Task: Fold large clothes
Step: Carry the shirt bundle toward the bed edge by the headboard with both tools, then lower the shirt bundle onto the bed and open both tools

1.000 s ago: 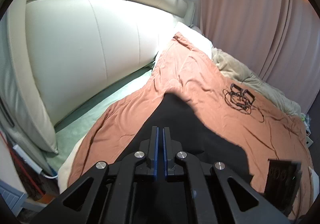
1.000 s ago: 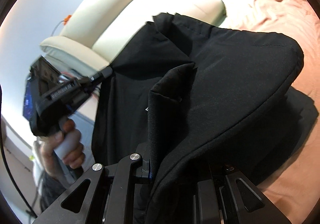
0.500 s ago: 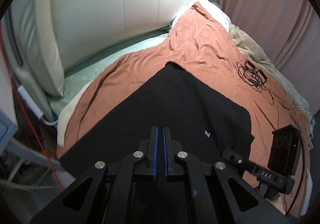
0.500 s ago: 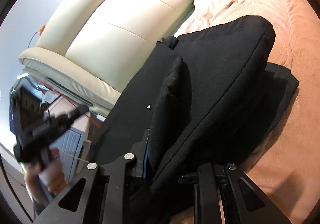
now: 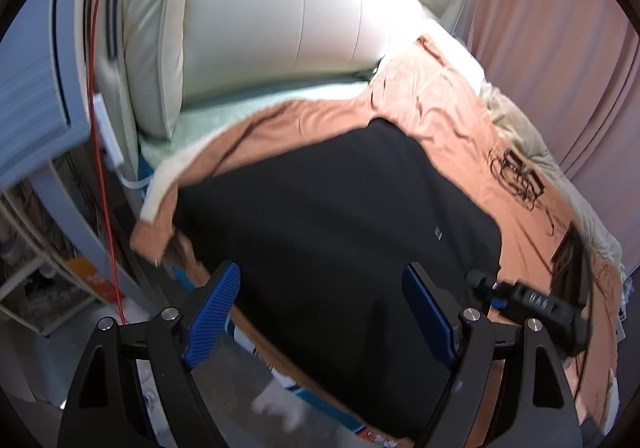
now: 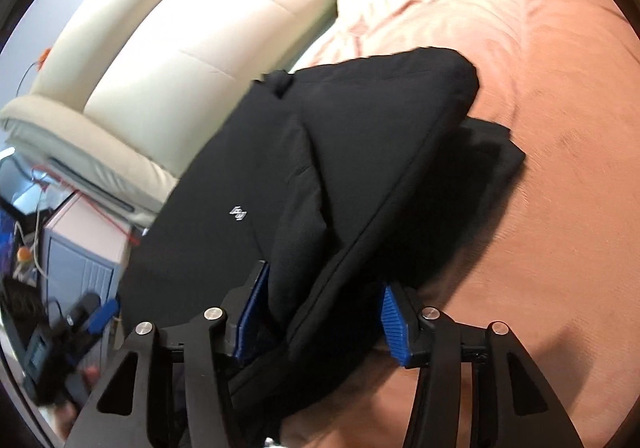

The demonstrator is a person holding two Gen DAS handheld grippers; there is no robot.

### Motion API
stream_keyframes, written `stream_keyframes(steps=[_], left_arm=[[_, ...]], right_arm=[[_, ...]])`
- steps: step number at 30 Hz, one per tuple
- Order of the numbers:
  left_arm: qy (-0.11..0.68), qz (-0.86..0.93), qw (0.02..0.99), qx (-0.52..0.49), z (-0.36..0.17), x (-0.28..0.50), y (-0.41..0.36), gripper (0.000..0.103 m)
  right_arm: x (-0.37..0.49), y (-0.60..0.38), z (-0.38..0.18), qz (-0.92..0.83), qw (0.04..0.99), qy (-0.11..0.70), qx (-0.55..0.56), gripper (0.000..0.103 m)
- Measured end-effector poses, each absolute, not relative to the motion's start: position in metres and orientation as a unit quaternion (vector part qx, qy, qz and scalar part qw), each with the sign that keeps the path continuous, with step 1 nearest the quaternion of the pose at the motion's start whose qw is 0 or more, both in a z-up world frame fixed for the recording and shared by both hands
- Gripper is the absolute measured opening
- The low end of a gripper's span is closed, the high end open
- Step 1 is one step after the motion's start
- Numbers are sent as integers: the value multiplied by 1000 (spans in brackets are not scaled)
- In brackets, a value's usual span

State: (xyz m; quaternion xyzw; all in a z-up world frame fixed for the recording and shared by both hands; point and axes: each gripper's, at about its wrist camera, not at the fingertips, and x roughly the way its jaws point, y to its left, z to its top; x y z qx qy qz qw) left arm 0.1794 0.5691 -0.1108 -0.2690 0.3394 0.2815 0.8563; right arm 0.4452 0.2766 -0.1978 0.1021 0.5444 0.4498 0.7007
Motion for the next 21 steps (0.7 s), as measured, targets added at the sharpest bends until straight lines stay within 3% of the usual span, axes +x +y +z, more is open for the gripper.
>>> stream_keyframes(steps=[15,21], left_arm=[[352,283,846,-284,-149,175,532,84],[359,290,837,-294,-163,173,522,84]], right_arm=[[443,259,-142,486,732,476,39,50],[428,281,-159,479,725,493,-35,50]])
